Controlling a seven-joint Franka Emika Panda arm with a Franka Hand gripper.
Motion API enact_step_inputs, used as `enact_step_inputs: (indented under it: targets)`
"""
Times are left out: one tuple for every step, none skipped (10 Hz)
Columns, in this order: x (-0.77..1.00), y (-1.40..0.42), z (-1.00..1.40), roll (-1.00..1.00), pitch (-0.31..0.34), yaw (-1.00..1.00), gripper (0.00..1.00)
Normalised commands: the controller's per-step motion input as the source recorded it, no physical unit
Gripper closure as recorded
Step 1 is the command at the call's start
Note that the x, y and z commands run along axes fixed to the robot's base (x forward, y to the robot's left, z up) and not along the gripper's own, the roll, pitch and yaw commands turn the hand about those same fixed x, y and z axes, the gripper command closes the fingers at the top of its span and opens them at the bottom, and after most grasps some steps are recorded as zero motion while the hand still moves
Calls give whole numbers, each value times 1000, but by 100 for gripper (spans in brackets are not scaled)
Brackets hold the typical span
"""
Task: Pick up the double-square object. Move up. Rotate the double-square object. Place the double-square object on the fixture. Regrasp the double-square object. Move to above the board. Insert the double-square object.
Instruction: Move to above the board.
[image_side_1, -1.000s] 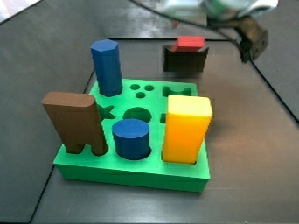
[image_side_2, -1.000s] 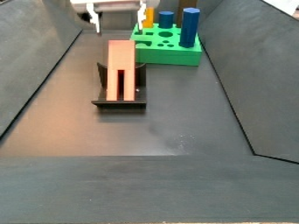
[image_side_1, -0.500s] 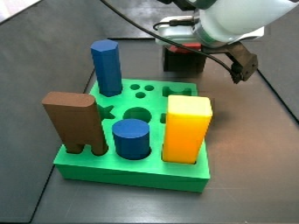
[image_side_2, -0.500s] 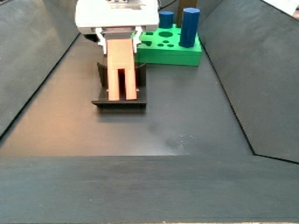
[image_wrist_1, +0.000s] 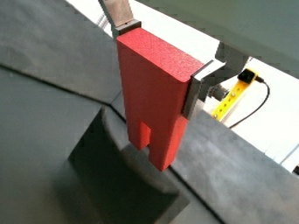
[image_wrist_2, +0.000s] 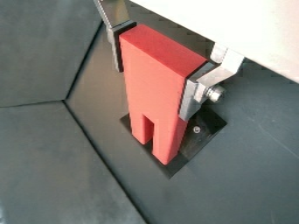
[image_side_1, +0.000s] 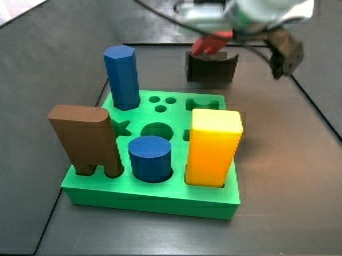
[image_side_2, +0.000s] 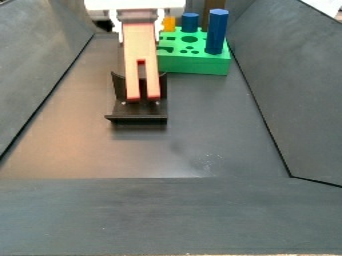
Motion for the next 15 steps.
enact_step_inputs:
  targets:
    - [-108, -75, 1000, -39, -28, 32, 100]
    - [-104, -69, 1000, -33, -22, 14, 100]
    - [-102, -66, 1000, -34, -14, 5, 100]
    - [-98, -60, 1000, -42, 1, -9, 100]
    - [-97, -57, 1000, -37, 9, -14, 100]
    - [-95, -51, 1000, -34, 18, -13, 100]
    - [-95, -48, 1000, -36, 30, -13, 100]
    - [-94, -39, 1000, -39, 36, -6, 100]
    - [-85, -36, 943, -40, 36, -1, 100]
    - [-62, -21, 701, -40, 45, 5, 100]
    - [-38, -10, 456, -45, 56, 11, 100]
    - [-28, -12, 333, -45, 63, 15, 100]
    - [-668, -1000, 283, -1000, -24, -161, 100]
    - [-667, -1000, 234, -1000, -31, -160, 100]
    - [-724, -1000, 254, -1000, -37, -163, 100]
